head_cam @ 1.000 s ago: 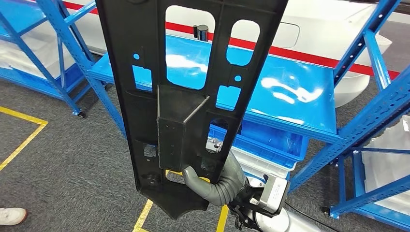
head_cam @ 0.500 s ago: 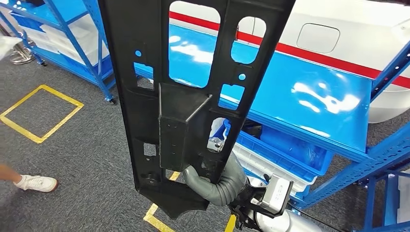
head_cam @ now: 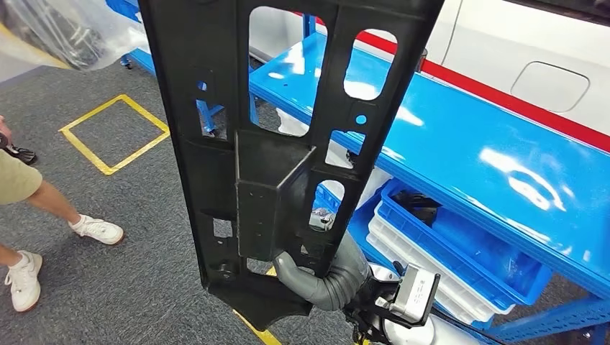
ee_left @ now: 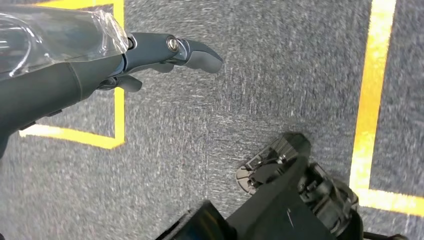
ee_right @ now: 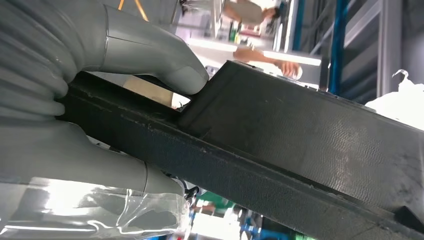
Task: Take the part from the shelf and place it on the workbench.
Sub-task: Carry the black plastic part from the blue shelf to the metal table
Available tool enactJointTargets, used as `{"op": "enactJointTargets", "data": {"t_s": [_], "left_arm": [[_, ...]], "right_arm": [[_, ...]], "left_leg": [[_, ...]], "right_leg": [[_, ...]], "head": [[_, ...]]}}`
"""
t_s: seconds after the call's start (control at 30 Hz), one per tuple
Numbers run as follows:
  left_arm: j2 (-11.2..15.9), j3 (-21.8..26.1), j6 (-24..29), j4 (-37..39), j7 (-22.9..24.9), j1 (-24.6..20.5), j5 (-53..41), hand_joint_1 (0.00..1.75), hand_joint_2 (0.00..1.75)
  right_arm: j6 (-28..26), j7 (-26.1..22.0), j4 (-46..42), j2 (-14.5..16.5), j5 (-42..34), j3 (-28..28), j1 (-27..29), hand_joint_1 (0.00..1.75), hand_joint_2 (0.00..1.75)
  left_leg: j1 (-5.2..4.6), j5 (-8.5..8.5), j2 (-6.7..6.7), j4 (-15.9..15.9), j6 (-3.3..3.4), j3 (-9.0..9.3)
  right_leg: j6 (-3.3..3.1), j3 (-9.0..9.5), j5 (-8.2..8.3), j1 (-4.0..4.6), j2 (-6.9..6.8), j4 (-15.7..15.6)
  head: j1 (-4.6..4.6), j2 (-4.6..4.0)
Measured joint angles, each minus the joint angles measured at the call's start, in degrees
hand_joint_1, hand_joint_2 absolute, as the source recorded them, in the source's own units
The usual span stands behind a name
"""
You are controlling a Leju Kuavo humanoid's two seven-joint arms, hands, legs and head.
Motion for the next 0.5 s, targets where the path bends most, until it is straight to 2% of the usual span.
{"op": "enactJointTargets", "data": {"t_s": [0.03, 0.07, 0.1, 0.13, 0.2, 0.23, 0.27, 0.3, 0.33, 0.4, 0.43, 0.47, 0.5], "left_arm": [[0.0, 0.0, 0.0, 0.0, 0.0, 0.0, 0.0, 0.00, 1.75], [0.0, 0.0, 0.0, 0.0, 0.0, -0.1, 0.0, 0.00, 1.75], [0.0, 0.0, 0.1, 0.0, 0.0, -0.1, 0.0, 0.00, 1.75], [0.0, 0.0, 0.1, 0.0, 0.0, -0.2, 0.0, 0.00, 1.75], [0.0, 0.0, 0.1, 0.0, 0.0, -0.2, 0.0, 0.00, 1.75], [0.0, 0.0, 0.2, 0.0, 0.0, -0.1, 0.0, 0.00, 1.75], [0.0, 0.0, 0.2, 0.0, 0.0, -0.1, 0.0, 0.00, 1.75], [0.0, 0.0, 0.2, 0.0, 0.0, -0.1, 0.0, 0.00, 1.75], [-0.1, 0.0, 0.2, 0.0, -0.1, -0.3, 0.0, 0.00, 1.75], [-0.1, 0.0, 0.1, 0.0, -0.4, -0.7, -0.1, 0.00, 1.75], [-0.1, 0.1, 0.1, 0.0, -0.5, -0.9, -0.1, 0.00, 1.75], [-0.1, 0.1, 0.0, 0.0, -0.5, -0.9, -0.1, 0.00, 1.75], [-0.1, 0.1, 0.0, 0.0, -0.5, -0.9, -0.1, 0.00, 1.75]], "right_arm": [[0.0, 0.0, 0.0, 0.0, 0.0, 0.0, 0.0, 1.75, 1.75], [0.0, 0.0, 0.0, 0.0, 0.0, 0.0, 0.0, 1.75, 1.75], [0.0, 0.0, 0.0, 0.0, 0.0, 0.0, 0.0, 1.75, 1.75], [0.0, 0.1, -0.1, -0.1, 0.0, 0.0, 0.0, 1.75, 1.75], [0.0, 0.1, -0.2, -0.1, 0.0, 0.0, 0.0, 1.75, 1.75], [0.0, 0.1, -0.2, -0.1, 0.0, 0.0, -0.1, 1.75, 1.75], [0.0, 0.2, -0.2, -0.1, 0.0, 0.0, -0.3, 1.75, 1.75], [0.0, 0.1, -0.3, -0.1, 0.0, -0.1, -0.3, 1.75, 1.75], [0.0, 0.2, -0.4, -0.2, 0.0, -0.1, -0.3, 1.75, 1.75], [0.0, 0.2, -0.5, -0.2, 0.0, -0.1, -0.2, 1.75, 1.75], [0.0, 0.2, -0.5, -0.2, 0.0, -0.1, -0.2, 1.75, 1.75], [0.0, 0.2, -0.5, -0.2, 0.0, -0.1, -0.2, 1.75, 1.75], [0.0, 0.2, -0.5, -0.2, 0.0, -0.1, -0.2, 1.75, 1.75]], "left_leg": [[0.13, -0.24, -0.81, 0.2, -0.22, 0.08], [0.17, -0.53, -1.56, 0.5, -0.50, 0.03], [0.20, -0.74, -2.19, 0.8, -0.80, -0.16], [0.26, -0.86, -2.76, 1.0, -1.07, -0.46], [0.49, -0.89, -3.73, 1.0, -1.65, -0.88], [0.52, -1.16, -3.26, 1.4, -1.95, -1.11], [0.49, -1.89, -2.12, 2.6, -2.28, -1.69], [0.44, -3.22, -0.53, 5.3, -2.56, -2.94], [0.38, -4.97, 1.25, 9.2, -2.82, -4.84], [0.44, -7.89, 2.85, 17.4, -3.06, -9.06], [0.43, -8.09, 3.11, 19.3, -3.01, -10.14], [0.41, -7.16, 3.30, 18.7, -2.87, -9.97], [0.34, -5.29, 3.60, 15.7, -2.62, -8.55]], "right_leg": [[0.05, 1.75, 2.41, -0.26, 0.99, -4.4], [0.08, 3.41, 4.03, -0.49, 2.18, -8.3], [0.05, 4.49, 4.90, -0.66, 3.20, -10.9], [-0.06, 4.97, 5.02, -0.69, 3.90, -12.1], [-0.67, 5.00, 4.81, -0.54, 3.20, -12.2], [-1.01, 5.11, 4.80, -0.54, 2.63, -12.3], [-1.38, 5.27, 4.76, -0.58, 2.01, -12.4], [-1.66, 5.45, 4.70, -0.63, 1.33, -12.5], [-1.87, 5.60, 4.58, -0.52, 0.62, -12.5], [-2.13, 5.75, 4.32, -0.28, -0.98, -12.5], [-2.17, 5.84, 4.19, -0.17, -1.74, -12.5], [-2.19, 6.00, 4.04, -0.09, -2.41, -12.5], [-2.16, 6.24, 3.87, -0.02, -3.02, -12.5]], "head": [[0.01, 0.00], [-0.01, 0.00], [-0.02, 0.00], [-0.04, 0.00], [-0.07, 0.00], [-0.08, 0.00], [-0.17, 0.00], [-0.26, 0.00], [-0.34, 0.00], [-0.42, 0.00], [-0.43, 0.00], [-0.43, 0.00], [-0.44, 0.00]]}}
